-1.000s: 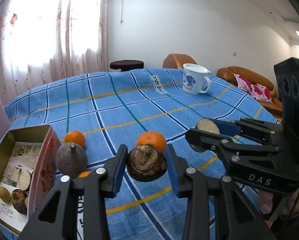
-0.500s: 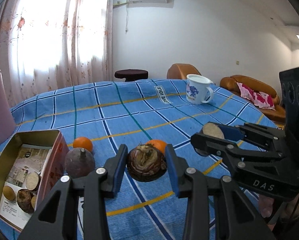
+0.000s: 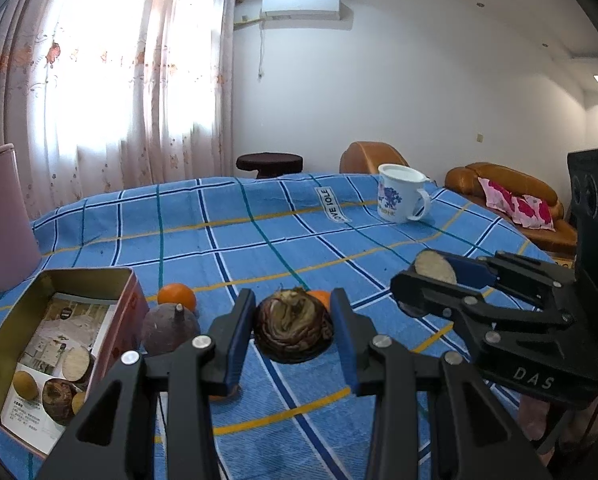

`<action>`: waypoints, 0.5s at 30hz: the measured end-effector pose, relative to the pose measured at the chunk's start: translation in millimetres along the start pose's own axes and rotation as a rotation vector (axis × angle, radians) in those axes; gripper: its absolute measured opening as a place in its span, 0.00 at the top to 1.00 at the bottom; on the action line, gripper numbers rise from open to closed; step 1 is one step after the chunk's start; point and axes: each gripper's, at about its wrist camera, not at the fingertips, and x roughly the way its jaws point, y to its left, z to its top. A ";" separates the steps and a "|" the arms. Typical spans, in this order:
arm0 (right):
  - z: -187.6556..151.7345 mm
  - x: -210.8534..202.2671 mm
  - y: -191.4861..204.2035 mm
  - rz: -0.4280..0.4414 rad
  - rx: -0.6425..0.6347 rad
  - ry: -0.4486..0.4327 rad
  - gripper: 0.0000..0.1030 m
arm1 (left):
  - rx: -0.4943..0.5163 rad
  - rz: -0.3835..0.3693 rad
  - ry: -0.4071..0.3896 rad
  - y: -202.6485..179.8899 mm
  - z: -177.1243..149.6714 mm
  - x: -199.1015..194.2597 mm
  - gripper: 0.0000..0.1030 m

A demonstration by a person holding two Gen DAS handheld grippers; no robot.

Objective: Organize fruits
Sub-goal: 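Carry the mangosteen over the tin with the left tool while the right tool carries the slice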

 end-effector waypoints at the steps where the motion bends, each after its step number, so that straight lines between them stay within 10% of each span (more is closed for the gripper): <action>1: 0.1 -0.5 0.4 0.000 -0.002 -0.004 0.63 | 0.001 0.002 -0.004 -0.4 -0.2 -0.6 0.61; 15: 0.7 0.4 11.3 0.033 -0.043 -0.024 0.63 | 0.009 0.043 -0.048 10.6 -0.8 -13.6 0.61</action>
